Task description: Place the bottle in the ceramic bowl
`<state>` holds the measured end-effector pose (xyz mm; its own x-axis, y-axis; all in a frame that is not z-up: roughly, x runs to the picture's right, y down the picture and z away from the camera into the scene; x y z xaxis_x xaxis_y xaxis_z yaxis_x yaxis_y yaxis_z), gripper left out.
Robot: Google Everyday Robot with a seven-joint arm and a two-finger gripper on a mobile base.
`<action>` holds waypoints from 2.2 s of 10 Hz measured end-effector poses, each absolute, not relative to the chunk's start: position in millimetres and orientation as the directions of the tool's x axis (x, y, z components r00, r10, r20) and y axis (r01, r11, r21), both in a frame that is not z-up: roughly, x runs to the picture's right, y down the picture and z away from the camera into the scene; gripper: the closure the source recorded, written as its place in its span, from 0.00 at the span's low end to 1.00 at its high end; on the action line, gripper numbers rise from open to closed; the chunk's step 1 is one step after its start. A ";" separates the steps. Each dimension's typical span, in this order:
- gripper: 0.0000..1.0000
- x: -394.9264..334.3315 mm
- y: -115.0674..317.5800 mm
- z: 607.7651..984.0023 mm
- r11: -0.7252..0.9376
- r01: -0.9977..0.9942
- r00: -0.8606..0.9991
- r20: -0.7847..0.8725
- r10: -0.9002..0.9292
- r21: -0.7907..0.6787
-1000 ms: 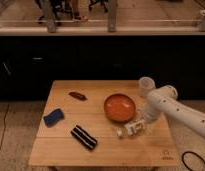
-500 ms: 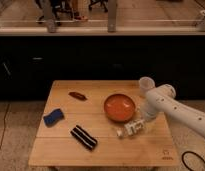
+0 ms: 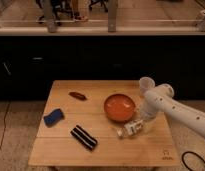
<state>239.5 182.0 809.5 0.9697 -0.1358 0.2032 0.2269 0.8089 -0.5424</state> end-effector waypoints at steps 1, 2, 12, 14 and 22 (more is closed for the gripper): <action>0.23 240.4 187.4 804.8 0.813 0.221 0.971 0.200 -0.131 -0.539; 0.23 243.8 194.7 798.5 0.817 0.211 0.973 0.194 -0.123 -0.537; 0.97 241.0 205.6 805.8 0.825 0.204 0.975 0.190 -0.119 -0.528; 1.00 243.5 204.0 803.7 0.828 0.198 0.975 0.192 -0.112 -0.524; 1.00 253.5 192.7 781.5 0.841 0.180 0.973 0.218 -0.076 -0.510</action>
